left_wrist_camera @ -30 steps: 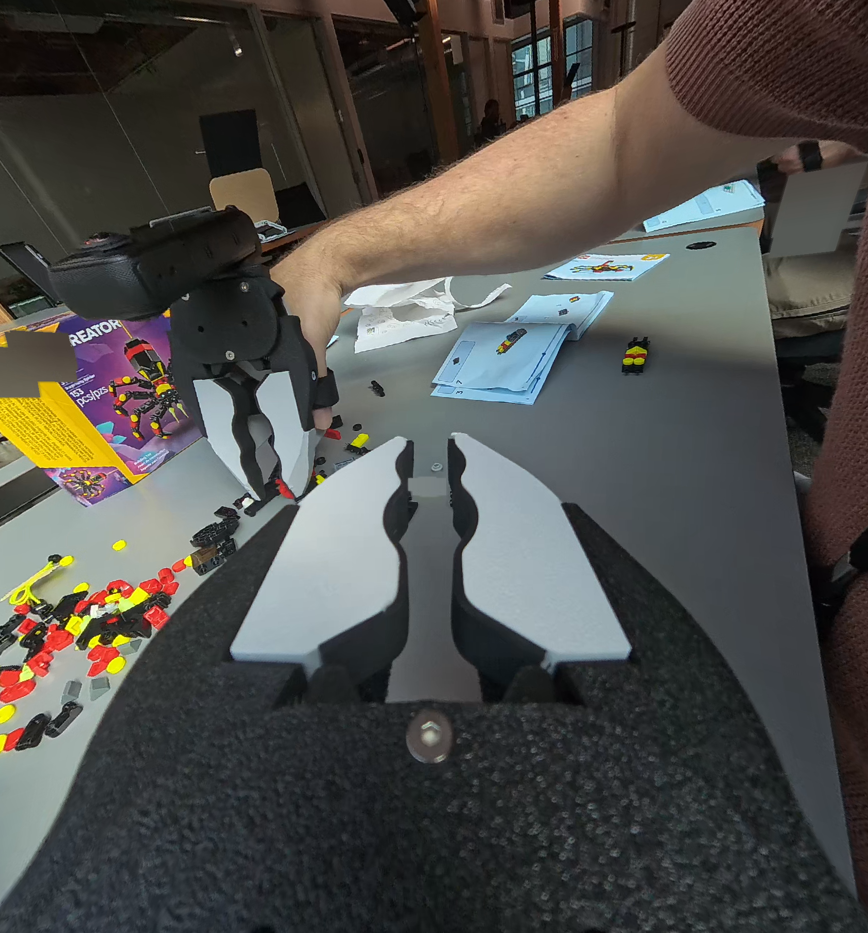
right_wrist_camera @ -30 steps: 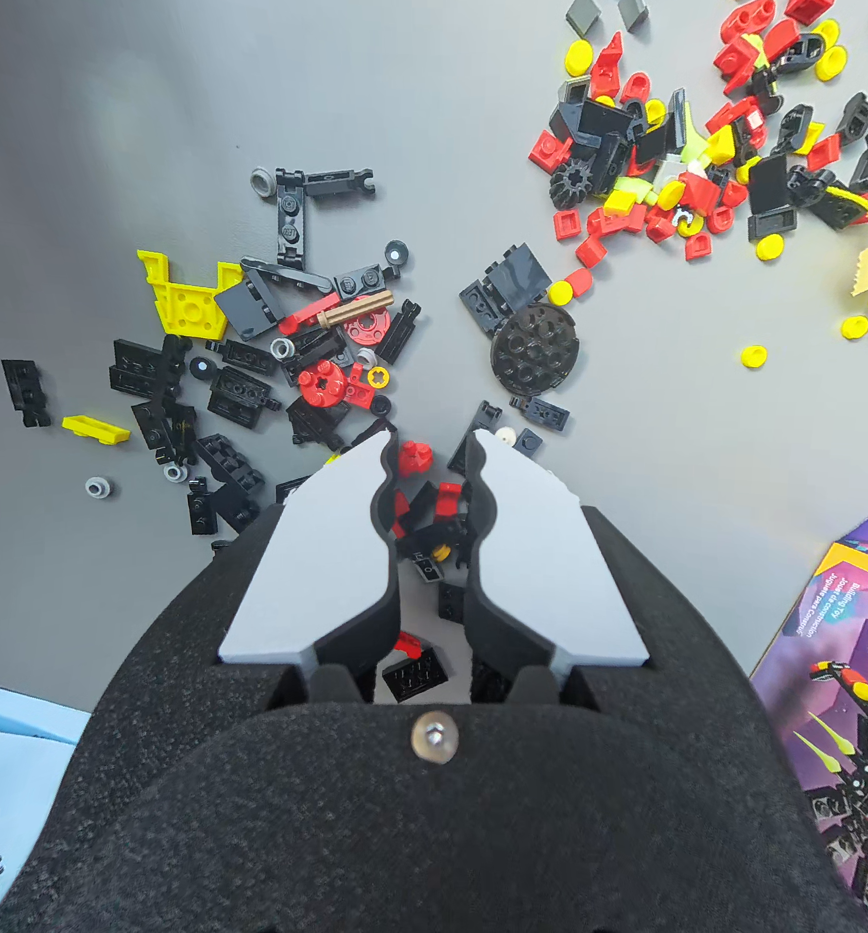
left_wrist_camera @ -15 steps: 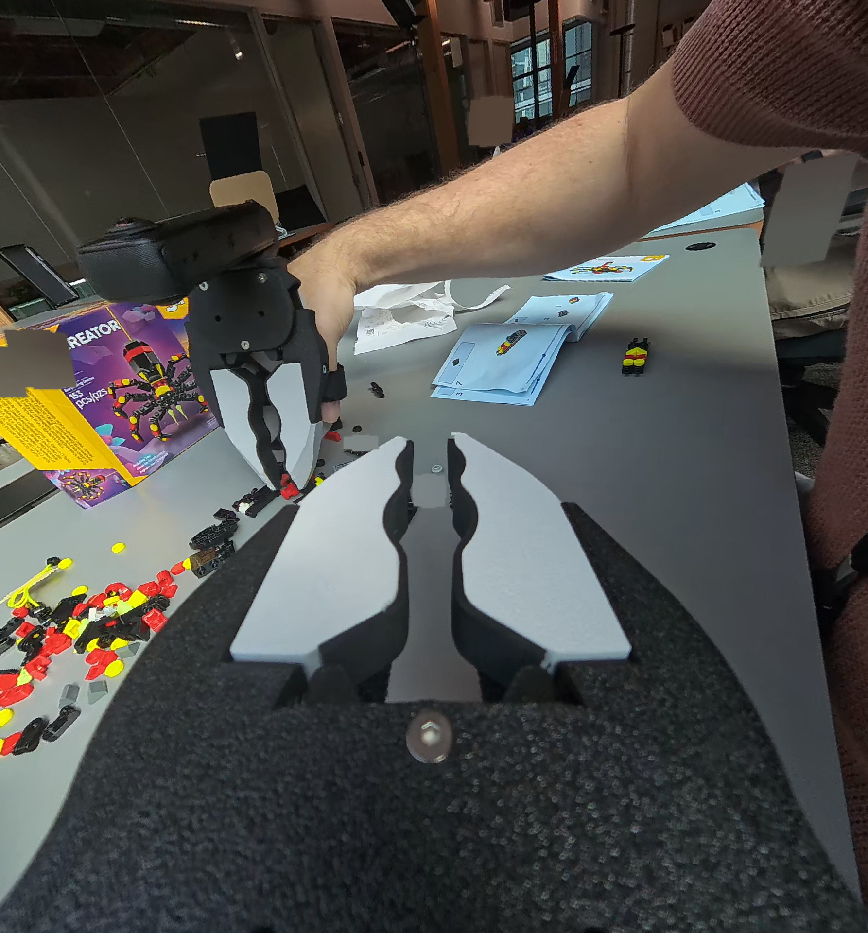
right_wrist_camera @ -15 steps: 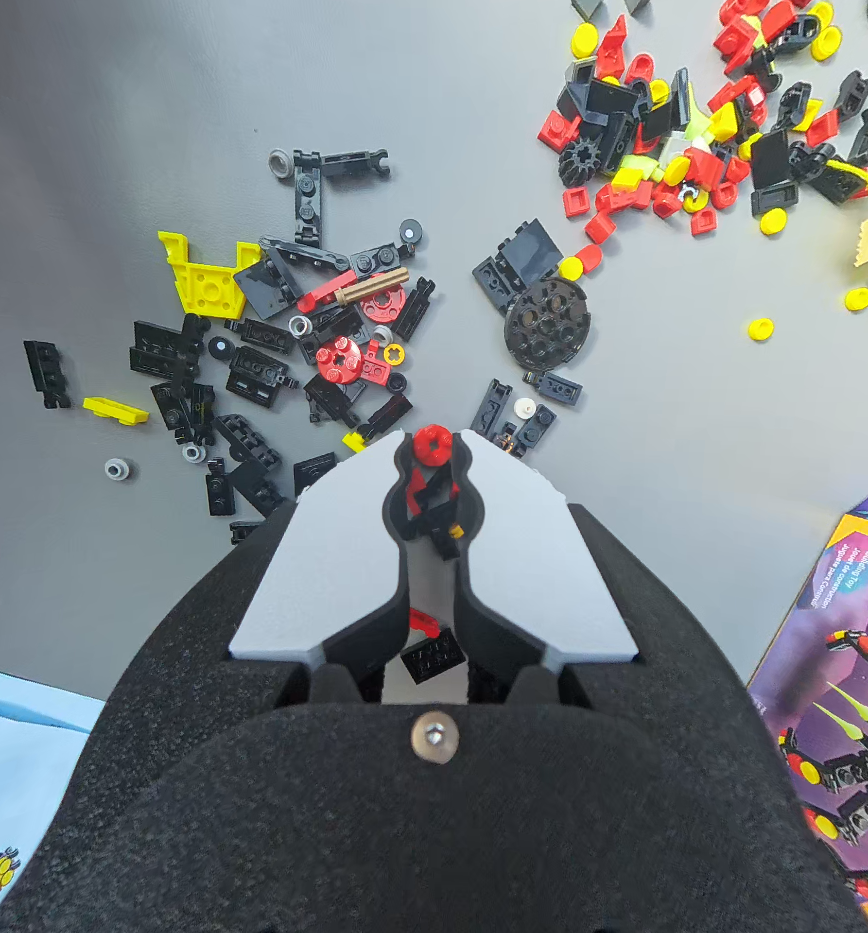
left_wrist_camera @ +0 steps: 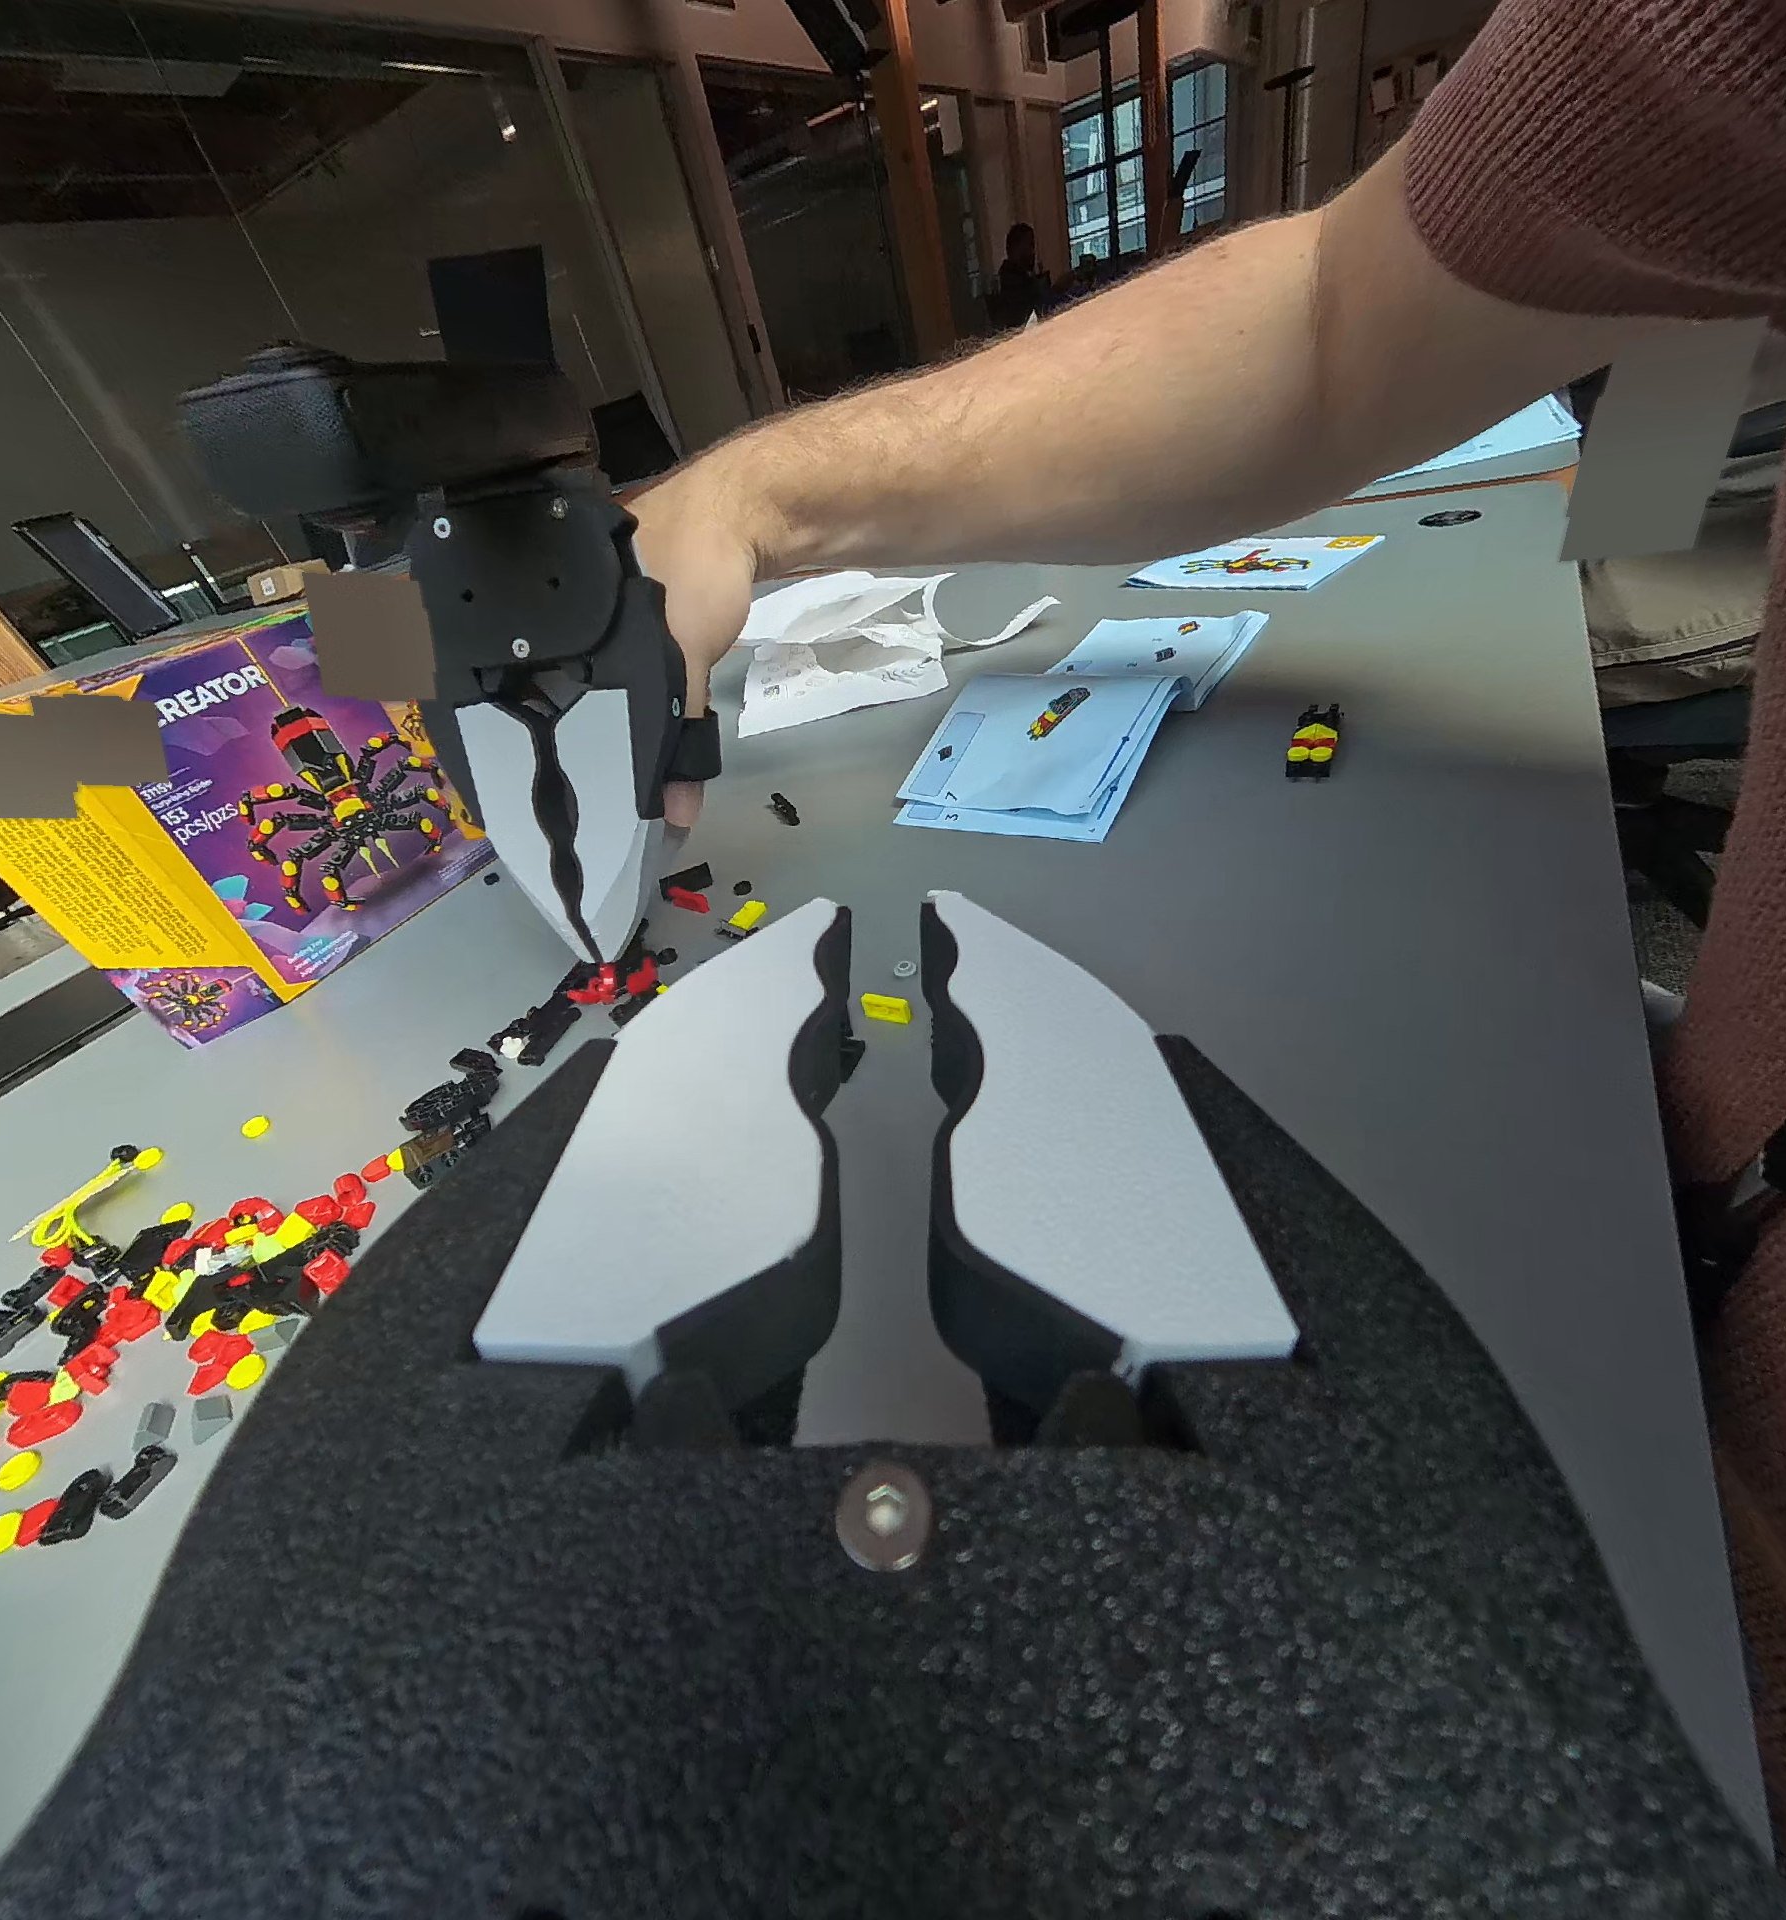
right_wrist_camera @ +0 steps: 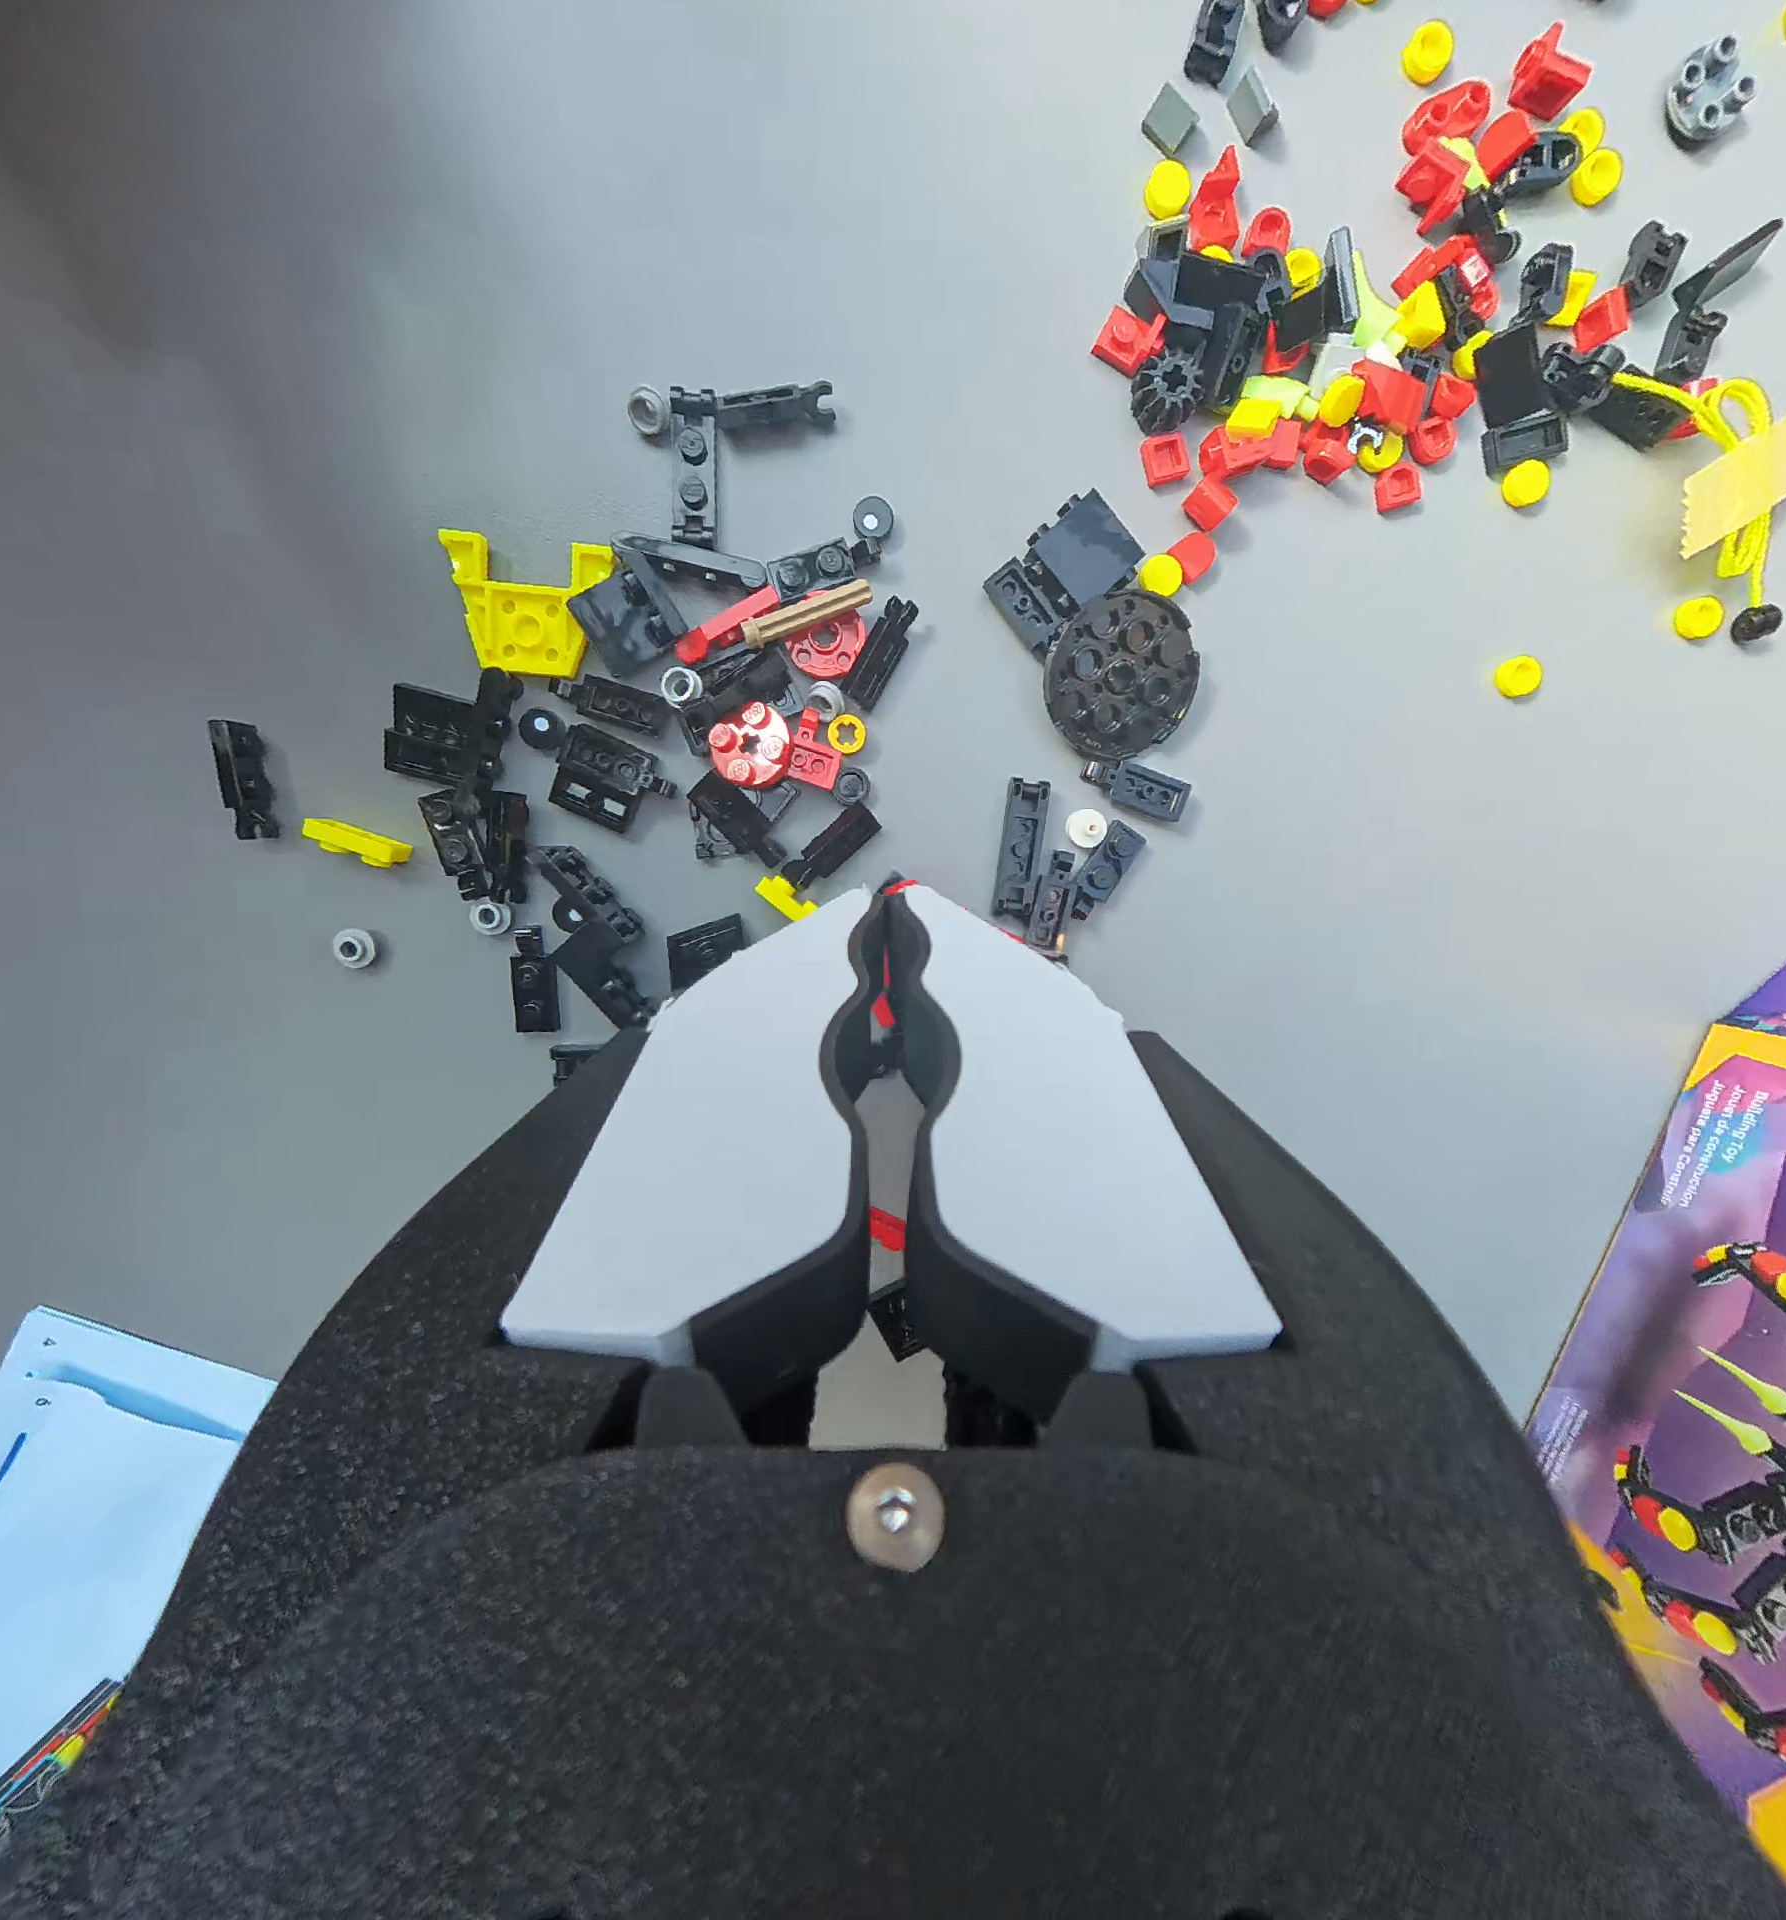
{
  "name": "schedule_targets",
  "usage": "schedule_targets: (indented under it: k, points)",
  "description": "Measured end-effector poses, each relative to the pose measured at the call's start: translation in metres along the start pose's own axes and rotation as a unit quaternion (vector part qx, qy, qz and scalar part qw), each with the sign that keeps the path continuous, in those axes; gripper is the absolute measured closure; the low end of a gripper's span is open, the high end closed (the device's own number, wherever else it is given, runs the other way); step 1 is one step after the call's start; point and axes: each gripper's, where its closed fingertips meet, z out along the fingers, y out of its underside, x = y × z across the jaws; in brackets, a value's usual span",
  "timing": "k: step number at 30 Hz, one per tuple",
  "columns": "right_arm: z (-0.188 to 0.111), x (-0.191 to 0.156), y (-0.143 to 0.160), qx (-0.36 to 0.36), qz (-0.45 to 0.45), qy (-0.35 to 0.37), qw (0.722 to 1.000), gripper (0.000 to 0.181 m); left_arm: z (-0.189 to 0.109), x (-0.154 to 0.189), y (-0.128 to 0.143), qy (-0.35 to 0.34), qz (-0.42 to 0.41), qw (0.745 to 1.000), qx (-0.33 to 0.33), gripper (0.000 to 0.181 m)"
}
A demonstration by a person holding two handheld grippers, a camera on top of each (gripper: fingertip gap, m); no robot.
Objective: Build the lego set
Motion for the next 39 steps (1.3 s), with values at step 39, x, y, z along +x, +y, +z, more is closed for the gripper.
schedule_targets:
  k: [39]
  points:
    - [-0.183,-0.230,0.164,0.232,0.385,0.379,0.809,0.176,0.128,-0.097,0.107,0.107,0.023,0.921,-0.373,0.173]
